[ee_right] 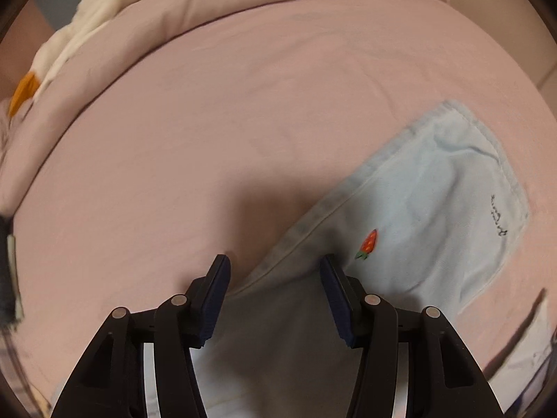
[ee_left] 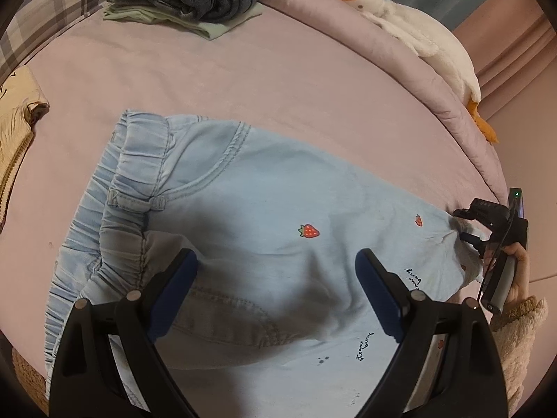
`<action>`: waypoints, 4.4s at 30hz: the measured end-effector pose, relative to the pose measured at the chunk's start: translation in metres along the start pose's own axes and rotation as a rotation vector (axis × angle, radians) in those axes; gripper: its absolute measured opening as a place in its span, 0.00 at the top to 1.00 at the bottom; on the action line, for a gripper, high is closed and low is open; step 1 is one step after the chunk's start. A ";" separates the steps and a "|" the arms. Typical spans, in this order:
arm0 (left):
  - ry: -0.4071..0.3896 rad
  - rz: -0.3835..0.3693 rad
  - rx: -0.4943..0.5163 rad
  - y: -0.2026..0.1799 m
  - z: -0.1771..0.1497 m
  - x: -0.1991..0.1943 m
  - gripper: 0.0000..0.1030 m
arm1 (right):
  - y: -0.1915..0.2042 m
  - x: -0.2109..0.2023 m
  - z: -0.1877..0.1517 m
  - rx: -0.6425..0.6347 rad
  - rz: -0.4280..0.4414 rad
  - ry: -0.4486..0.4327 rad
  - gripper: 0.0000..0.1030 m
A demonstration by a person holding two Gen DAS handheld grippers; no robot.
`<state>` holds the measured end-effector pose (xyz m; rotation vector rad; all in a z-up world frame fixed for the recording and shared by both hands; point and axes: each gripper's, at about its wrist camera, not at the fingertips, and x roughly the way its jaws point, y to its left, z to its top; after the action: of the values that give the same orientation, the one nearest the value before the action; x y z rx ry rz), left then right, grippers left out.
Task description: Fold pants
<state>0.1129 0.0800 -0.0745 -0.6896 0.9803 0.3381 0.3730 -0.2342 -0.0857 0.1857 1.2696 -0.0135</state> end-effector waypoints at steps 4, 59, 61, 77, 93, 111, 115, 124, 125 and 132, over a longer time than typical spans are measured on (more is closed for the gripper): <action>0.013 0.010 -0.002 0.000 0.000 0.005 0.10 | -0.011 -0.001 0.005 0.040 0.027 -0.006 0.48; -0.014 0.008 0.031 -0.045 0.005 0.030 0.64 | -0.121 -0.096 -0.192 0.024 0.338 -0.226 0.94; 0.024 -0.032 0.029 -0.044 0.007 0.038 0.89 | -0.122 -0.095 -0.192 0.024 0.340 -0.222 0.94; 0.048 -0.223 0.158 -0.003 -0.131 -0.069 0.91 | -0.126 -0.139 -0.193 -0.048 0.259 -0.328 0.94; -0.018 -0.060 -0.111 0.077 -0.113 -0.072 0.39 | -0.070 -0.124 -0.197 -0.358 -0.101 -0.322 0.45; -0.043 -0.121 -0.132 0.114 -0.093 -0.078 0.87 | 0.021 -0.087 -0.181 -0.630 -0.103 -0.358 0.96; -0.038 -0.103 -0.103 0.111 -0.093 -0.082 0.87 | -0.056 -0.144 -0.139 -0.282 0.056 -0.467 0.96; 0.028 -0.083 -0.086 0.113 -0.097 -0.066 0.87 | -0.253 -0.129 -0.142 0.276 0.139 -0.412 0.96; 0.027 -0.080 -0.085 0.113 -0.097 -0.067 0.87 | -0.263 -0.115 -0.145 0.300 0.155 -0.374 0.96; 0.021 -0.055 -0.052 0.107 -0.099 -0.071 0.86 | -0.276 -0.090 -0.159 0.379 0.158 -0.273 0.87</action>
<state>-0.0474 0.0956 -0.0918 -0.7676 0.9738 0.3099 0.1647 -0.4907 -0.0813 0.5908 0.9680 -0.1401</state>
